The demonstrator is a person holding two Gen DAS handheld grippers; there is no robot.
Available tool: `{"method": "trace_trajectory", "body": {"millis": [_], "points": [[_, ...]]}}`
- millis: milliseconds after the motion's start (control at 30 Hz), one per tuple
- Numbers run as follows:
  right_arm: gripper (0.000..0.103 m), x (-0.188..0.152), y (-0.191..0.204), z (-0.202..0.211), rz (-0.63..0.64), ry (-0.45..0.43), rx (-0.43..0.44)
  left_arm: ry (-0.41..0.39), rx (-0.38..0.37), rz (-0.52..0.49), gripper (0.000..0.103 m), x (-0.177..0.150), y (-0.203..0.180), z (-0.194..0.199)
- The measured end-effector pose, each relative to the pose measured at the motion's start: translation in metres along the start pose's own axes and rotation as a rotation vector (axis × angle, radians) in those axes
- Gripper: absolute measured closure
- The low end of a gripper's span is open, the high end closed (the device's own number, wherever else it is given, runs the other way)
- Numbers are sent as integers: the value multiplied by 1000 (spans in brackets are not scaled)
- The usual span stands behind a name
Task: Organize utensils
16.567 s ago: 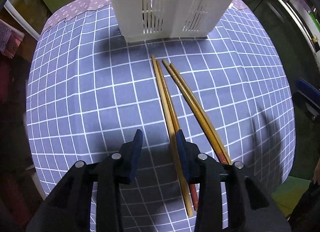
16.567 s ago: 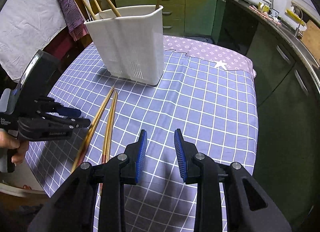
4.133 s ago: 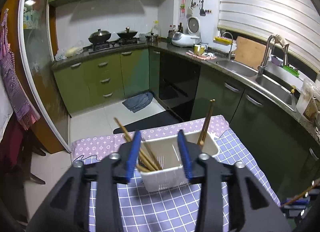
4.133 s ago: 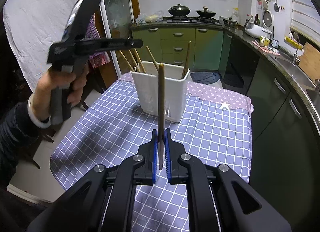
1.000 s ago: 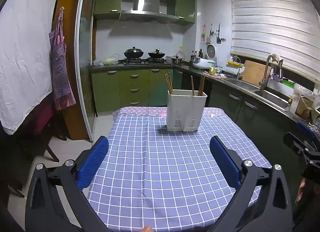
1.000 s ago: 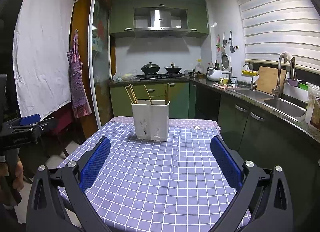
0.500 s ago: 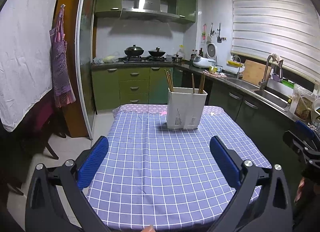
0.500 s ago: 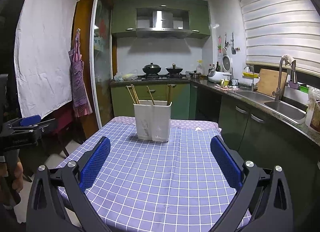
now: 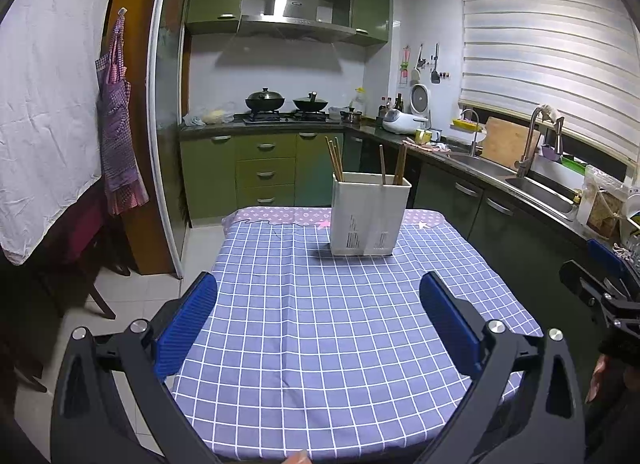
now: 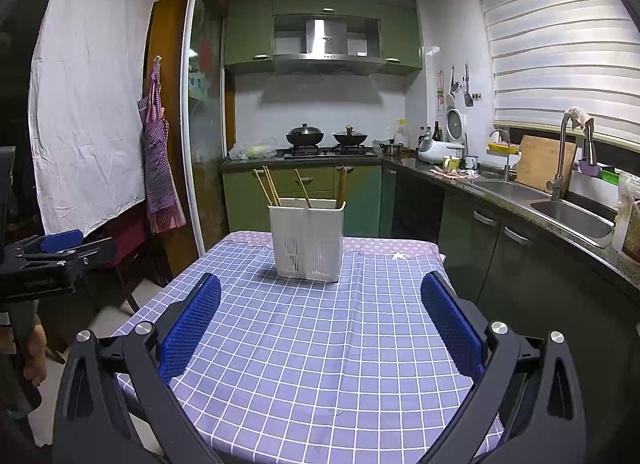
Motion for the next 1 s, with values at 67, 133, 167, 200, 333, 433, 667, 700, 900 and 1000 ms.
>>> {"method": "trace_trajectory", "body": {"millis": [67, 133, 167, 200, 333, 433, 667, 700, 900, 1000], "points": [[5, 0, 0, -1, 0, 3, 0, -2, 6, -2, 7, 0, -1, 0], [5, -1, 0, -2, 1, 4, 1, -2, 9, -5, 7, -1, -2, -1], [5, -1, 0, -2, 0, 3, 1, -2, 8, -4, 7, -1, -2, -1], [5, -1, 0, -2, 1, 3, 1, -2, 8, -3, 7, -1, -2, -1], [5, -1, 0, -2, 1, 4, 0, -2, 8, -6, 7, -2, -3, -1], [5, -1, 0, -2, 0, 5, 0, -1, 6, -7, 7, -2, -3, -1], [5, -1, -1, -2, 3, 6, 1, 1, 6, -10, 7, -3, -3, -1], [4, -1, -1, -2, 2, 5, 1, 0, 7, -9, 7, -3, -3, -1], [5, -2, -2, -3, 4, 9, 1, 1, 4, -9, 7, -3, -3, -1], [5, -2, -2, -3, 3, 8, 3, 4, 0, -13, 7, -3, -3, -1]]}}
Point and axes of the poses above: each gripper's, at about its wrist camera, not at the fingertips, and z roughly against the way its jaws point, y to its left, x to its top, the point moved 3 cm from there along -z, roughly the way its jaws point, and after that the axes turned 15 degrees about y, right-handed, at the moved point
